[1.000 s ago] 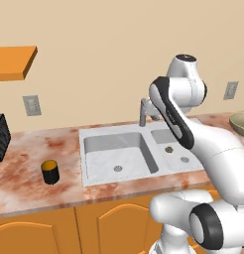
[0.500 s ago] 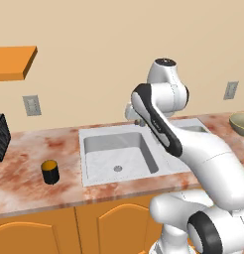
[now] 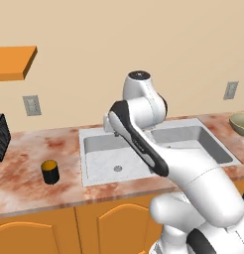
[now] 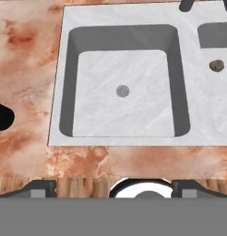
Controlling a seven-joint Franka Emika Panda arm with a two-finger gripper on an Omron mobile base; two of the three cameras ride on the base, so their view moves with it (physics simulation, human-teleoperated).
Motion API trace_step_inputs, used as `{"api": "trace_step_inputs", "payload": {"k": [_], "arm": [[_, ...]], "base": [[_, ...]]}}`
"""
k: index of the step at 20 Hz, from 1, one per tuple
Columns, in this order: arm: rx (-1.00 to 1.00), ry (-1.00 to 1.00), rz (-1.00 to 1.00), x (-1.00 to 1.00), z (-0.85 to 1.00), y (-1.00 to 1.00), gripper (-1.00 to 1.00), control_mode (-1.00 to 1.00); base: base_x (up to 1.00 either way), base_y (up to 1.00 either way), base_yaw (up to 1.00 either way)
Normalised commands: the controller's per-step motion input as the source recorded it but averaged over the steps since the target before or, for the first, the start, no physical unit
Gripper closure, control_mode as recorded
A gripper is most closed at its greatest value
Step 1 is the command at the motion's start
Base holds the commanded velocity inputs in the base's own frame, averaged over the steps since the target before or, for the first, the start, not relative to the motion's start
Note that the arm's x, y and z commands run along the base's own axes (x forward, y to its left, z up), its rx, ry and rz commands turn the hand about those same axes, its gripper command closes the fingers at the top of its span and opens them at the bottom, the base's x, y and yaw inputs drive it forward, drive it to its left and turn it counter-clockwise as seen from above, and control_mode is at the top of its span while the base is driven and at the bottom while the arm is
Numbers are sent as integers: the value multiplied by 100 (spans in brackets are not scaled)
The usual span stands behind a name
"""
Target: Clear the mugs and bowl far away from the sink.
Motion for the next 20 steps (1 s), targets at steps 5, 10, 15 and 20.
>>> {"api": "trace_step_inputs", "payload": {"k": [5,10,15,20], "arm": [[0,-1,-5,-22,-8,86,-100,-100],[-1,2,-6,0,-12,65,-100,-100],[-7,0,0,0,-6,46,-100,-100],[0,0,0,0,0,43,-100,-100]], "base": [[0,0,0],[0,0,0],[0,0,0],[0,0,0]]}}
